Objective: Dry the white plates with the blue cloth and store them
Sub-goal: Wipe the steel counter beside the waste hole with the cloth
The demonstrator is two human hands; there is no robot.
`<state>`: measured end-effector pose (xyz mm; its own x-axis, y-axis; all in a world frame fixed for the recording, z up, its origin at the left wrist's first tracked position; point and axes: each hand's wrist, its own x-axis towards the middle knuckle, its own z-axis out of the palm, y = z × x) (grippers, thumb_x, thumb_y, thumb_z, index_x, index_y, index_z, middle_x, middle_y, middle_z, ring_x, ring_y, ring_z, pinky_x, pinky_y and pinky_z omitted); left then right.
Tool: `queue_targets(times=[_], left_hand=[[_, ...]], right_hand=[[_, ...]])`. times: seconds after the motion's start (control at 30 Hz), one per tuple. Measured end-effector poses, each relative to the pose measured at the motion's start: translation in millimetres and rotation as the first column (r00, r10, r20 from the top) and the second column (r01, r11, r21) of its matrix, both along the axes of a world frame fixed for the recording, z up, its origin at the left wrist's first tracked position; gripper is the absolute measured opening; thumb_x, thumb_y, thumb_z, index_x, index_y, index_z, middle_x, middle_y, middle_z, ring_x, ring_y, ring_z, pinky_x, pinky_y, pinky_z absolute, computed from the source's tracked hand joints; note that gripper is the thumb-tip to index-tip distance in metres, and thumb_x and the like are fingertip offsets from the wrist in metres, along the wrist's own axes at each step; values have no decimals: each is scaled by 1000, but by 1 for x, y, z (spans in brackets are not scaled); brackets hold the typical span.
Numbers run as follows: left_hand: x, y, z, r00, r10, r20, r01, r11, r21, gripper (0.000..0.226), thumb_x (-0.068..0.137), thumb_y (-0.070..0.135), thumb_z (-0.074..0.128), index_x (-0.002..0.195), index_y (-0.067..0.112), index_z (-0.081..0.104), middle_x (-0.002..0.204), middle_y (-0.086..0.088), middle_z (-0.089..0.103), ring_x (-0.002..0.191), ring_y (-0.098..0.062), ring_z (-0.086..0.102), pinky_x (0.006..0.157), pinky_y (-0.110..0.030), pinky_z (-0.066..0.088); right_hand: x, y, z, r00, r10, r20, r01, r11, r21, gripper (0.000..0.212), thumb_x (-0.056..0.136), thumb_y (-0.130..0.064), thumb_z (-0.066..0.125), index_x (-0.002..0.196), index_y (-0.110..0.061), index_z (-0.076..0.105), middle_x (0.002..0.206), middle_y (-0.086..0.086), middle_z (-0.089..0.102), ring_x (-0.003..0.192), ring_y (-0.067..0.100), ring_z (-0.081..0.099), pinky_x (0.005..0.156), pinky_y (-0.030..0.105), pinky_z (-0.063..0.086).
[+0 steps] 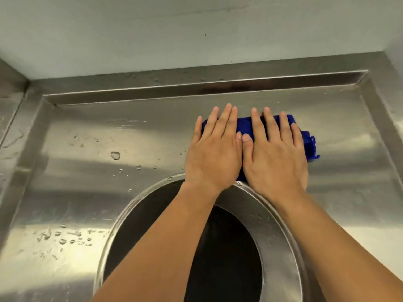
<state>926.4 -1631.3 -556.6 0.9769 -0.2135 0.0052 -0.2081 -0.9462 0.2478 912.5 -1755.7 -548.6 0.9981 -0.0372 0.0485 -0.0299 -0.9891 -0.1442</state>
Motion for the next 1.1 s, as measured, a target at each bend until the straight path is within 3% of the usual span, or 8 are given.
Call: queue_targets(times=[0.7,0.9,1.1], left_hand=[[-13,258,6,963,269,-18,-269,963,22,63,108,36,7,168,16,15,177,2,15,164,-20,7,133,-43,3],[-26,301,5,949,317,2,-317,948,19,57,113,34,17,168,16,14,177,1,15,164,-20,6,133,-42,1],[-46,311,6,952,306,-3,-306,951,45,62,110,35,11,168,12,12,178,-4,12,165,-23,4,131,-39,-2]], right_hand=[[25,256,-1,960,279,17,-279,960,19,61,106,-45,21,161,-19,29,166,12,35,154,37,27,126,51,18],[19,300,0,945,326,29,-327,945,20,63,104,-47,15,161,-22,28,167,10,33,155,35,25,126,50,16],[4,309,-2,923,384,31,-385,922,33,58,105,-45,18,160,-30,30,166,8,35,155,35,26,126,51,17]])
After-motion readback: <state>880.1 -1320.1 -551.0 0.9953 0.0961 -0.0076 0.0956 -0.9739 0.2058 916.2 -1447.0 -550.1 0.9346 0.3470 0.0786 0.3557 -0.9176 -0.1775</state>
